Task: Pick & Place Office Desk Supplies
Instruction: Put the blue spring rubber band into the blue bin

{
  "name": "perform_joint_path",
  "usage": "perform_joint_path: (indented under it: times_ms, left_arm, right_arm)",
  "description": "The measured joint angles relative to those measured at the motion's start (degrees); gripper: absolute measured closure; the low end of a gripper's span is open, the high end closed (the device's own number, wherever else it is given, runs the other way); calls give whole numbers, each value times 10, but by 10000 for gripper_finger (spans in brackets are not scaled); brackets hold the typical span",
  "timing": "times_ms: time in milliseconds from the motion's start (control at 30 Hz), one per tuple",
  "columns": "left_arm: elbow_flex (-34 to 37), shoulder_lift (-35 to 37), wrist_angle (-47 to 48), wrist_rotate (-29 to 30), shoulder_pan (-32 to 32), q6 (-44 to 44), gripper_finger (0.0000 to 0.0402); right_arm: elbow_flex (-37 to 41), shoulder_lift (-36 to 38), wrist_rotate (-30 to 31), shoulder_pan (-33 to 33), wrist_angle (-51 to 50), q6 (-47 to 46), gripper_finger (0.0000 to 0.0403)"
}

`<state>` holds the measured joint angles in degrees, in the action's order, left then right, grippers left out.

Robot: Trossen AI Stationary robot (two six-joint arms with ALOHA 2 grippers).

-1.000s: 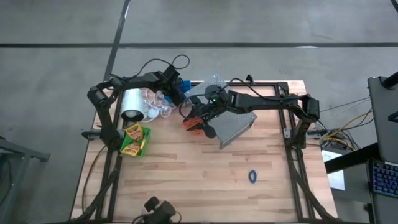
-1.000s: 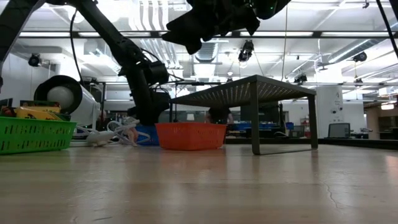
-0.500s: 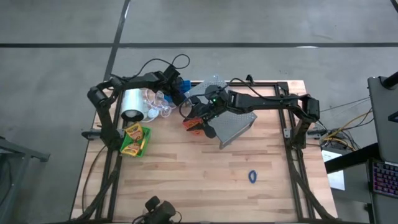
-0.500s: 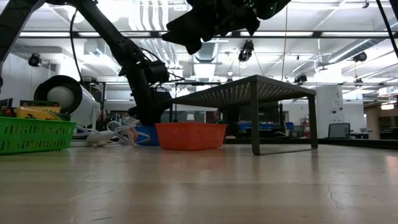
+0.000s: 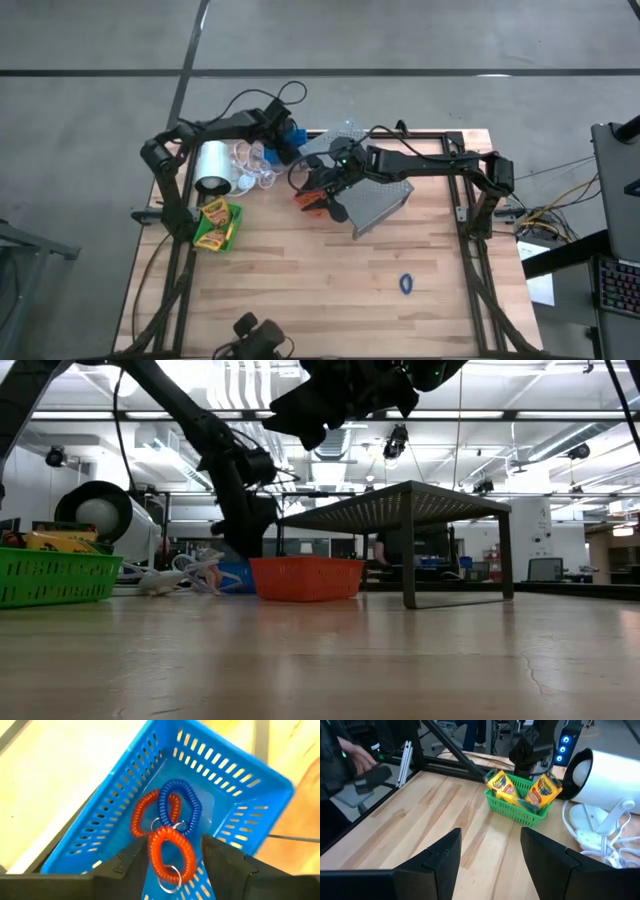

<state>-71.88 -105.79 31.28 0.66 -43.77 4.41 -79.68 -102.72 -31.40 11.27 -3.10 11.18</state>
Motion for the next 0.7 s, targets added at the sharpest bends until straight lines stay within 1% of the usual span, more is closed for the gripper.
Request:
perform_joint_path:
  times_ms: [133, 233, 400, 567, 600, 700]
  left_arm:
    - [-65, 1, 85, 4, 0, -2, 230]
    - [-127, 1, 172, 19, 0, -7, 236]
    - [-231, 8, 296, 32, 0, -42, 243]
    - [-291, 47, 354, 21, 6, -51, 244]
    - [-296, 61, 357, 15, 9, -51, 244]
    - [-292, 112, 353, -17, 20, -54, 244]
  right_arm:
    - [0, 0, 0, 0, -1, 0, 202]
    - [1, 0, 0, 0, -2, 0, 202]
    - [1, 0, 0, 0, -17, 0, 202]
    - [2, 20, 2, 4, -101, 7, 202]
    - [2, 29, 8, 5, -121, 8, 202]
    - [7, 62, 53, 5, -155, 0, 202]
